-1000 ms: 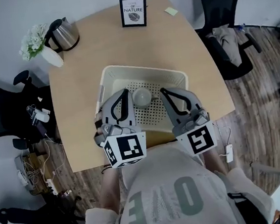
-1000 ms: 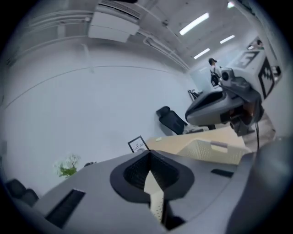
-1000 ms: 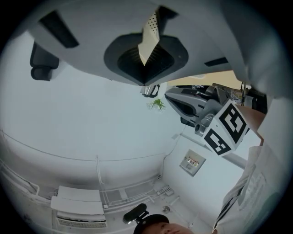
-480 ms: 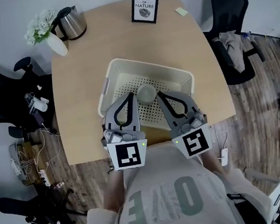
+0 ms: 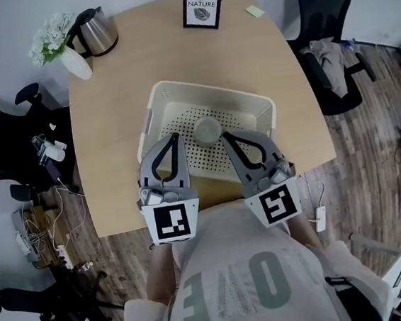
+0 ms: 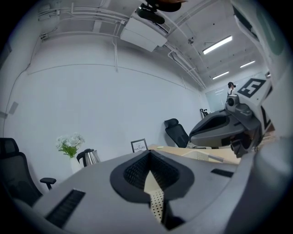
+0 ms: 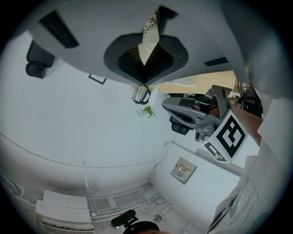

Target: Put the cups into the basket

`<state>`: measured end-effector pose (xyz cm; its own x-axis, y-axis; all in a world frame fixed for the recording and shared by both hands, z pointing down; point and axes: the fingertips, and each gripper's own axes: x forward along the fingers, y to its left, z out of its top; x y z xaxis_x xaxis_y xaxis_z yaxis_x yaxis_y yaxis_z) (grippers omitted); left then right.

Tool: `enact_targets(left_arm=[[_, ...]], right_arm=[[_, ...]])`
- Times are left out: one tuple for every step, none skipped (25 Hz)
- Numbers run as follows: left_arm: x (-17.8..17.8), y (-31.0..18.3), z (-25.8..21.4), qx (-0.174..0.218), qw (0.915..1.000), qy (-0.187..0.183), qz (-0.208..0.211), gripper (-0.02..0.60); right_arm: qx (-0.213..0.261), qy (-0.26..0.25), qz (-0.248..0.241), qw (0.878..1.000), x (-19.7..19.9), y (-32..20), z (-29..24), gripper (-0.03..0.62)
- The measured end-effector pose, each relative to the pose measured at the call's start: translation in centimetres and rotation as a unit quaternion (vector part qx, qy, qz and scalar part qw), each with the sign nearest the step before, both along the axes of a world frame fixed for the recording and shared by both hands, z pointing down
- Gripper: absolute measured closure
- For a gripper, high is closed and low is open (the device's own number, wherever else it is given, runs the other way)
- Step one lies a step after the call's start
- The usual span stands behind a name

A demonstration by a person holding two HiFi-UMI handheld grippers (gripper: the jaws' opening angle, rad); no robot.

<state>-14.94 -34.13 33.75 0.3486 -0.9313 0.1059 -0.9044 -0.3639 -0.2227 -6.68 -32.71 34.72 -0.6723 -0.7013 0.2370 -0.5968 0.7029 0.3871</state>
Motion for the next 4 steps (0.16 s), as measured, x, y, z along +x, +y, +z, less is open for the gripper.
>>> enact_targets(left_arm=[[-0.21,-0.05,-0.03,-0.001,1.0000,0.006,-0.003,0.574],[-0.41,-0.09,-0.04,-0.003,0.9999,0.012,-0.005,0.574],[-0.63,-0.13,-0.03,-0.005,0.9998,0.017,-0.008,0.574],[-0.84,-0.17,-0.02,-0.007,0.9997,0.021,-0.010,0.574]], right_arm=[[-0.001,0.001,0.001,1.000,0.12,0.02,0.06,0.595],[-0.001,0.002,0.003,1.000,0.25,0.04,0.13,0.595],[-0.002,0.003,0.004,1.000,0.38,0.06,0.21,0.595],[-0.003,0.003,0.006,1.000,0.51,0.08,0.28,0.596]])
